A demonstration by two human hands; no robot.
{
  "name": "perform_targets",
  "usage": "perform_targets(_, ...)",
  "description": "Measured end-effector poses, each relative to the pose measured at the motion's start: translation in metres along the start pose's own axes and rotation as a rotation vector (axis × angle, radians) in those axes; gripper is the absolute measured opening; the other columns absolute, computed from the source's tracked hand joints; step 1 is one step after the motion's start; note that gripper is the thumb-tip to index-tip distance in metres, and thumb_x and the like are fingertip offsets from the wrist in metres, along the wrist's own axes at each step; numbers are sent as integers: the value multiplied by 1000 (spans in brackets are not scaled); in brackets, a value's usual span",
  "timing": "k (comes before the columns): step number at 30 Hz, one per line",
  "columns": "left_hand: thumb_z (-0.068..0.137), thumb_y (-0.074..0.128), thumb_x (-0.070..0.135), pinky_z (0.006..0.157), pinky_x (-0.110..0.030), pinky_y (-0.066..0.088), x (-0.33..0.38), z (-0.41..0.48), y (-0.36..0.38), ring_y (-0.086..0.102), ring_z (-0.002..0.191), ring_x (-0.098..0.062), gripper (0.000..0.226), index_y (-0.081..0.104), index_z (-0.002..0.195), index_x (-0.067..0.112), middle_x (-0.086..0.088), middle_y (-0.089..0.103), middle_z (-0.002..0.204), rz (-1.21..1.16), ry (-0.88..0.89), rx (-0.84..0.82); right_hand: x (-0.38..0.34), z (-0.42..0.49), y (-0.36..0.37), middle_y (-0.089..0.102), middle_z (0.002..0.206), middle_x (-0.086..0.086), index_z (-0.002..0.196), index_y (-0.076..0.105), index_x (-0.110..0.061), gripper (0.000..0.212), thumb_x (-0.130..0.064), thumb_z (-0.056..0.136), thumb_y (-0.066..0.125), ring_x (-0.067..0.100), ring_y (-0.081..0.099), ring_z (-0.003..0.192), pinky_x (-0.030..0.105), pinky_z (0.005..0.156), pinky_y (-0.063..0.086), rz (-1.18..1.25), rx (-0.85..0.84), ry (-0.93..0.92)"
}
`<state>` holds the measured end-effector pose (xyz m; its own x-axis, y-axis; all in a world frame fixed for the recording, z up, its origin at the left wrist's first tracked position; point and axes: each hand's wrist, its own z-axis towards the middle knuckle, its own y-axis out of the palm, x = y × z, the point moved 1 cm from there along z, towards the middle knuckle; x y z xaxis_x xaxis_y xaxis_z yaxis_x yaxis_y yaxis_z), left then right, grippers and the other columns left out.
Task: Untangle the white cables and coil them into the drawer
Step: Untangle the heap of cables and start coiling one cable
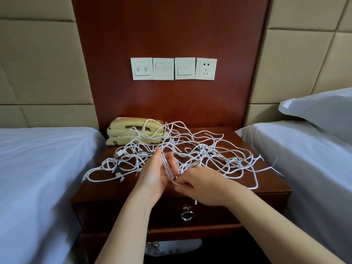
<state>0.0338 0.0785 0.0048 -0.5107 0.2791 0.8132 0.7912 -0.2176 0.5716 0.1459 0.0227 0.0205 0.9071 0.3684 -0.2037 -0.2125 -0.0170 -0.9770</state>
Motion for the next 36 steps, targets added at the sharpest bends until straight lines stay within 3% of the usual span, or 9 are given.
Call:
perform_targets(4,101,27,42,45,-22,39,-4,5,-3,47,38,-12,49,52,77,7,-1,51,47,317,20,60,-5,-3,-11,52,67,-2,73,62,-18,22,-25,92,53,10,46,63,30,66,41,118,69,-57)
perform_targets(7,100,19,47,48,-22,43,-4,-1,4,55,48,-16,62,56,80,1,-10,59,60,397,0,-49,2,-5,-19,51,59,-6,71,60,-18,21,-21,91,55,4,47,56,19,59,35,209,223,-30)
perform_targets(10,98,9,51,53,-23,46,-8,-3,9,55,60,-19,80,59,101,-11,-18,57,74,483,-19,-183,10,-5,-20,62,63,-5,69,61,-18,22,-23,91,56,4,51,58,18,59,35,249,352,28)
perform_targets(12,97,9,54,48,-21,42,-12,-5,11,49,53,-15,81,61,95,-7,-10,51,62,520,-28,-236,13,-4,-17,59,58,-8,67,56,-22,24,-25,91,57,2,50,57,16,57,34,239,400,38)
perform_targets(16,96,4,55,43,-20,35,-17,-14,21,39,42,-12,73,60,88,7,-4,39,52,483,-77,-368,22,-2,-17,58,57,-5,65,53,-24,26,-30,88,61,8,51,59,28,61,39,287,456,99)
perform_targets(20,93,2,59,42,-20,34,-18,-20,25,34,39,-10,71,48,83,5,-2,34,54,446,-118,-452,33,-3,-18,52,42,-10,61,53,-16,30,-27,87,64,3,42,45,18,50,31,469,446,105)
perform_targets(30,90,4,63,41,-20,26,-12,-15,15,24,34,-7,71,41,65,8,6,26,40,421,-110,-444,50,12,5,31,48,-3,60,48,-13,40,-36,90,56,8,24,43,18,41,20,830,347,211)
perform_targets(33,92,5,60,40,-19,27,-9,-16,14,24,35,-7,69,41,65,8,5,25,41,346,-95,-432,54,13,15,38,50,2,64,55,-12,37,-28,96,50,8,31,40,19,40,26,768,324,204)
perform_targets(36,93,7,58,40,-18,27,-6,-15,14,23,34,-6,67,42,65,8,6,24,41,270,-80,-413,51,15,18,46,56,3,63,56,-11,36,-19,96,49,10,38,50,22,51,32,633,333,186)
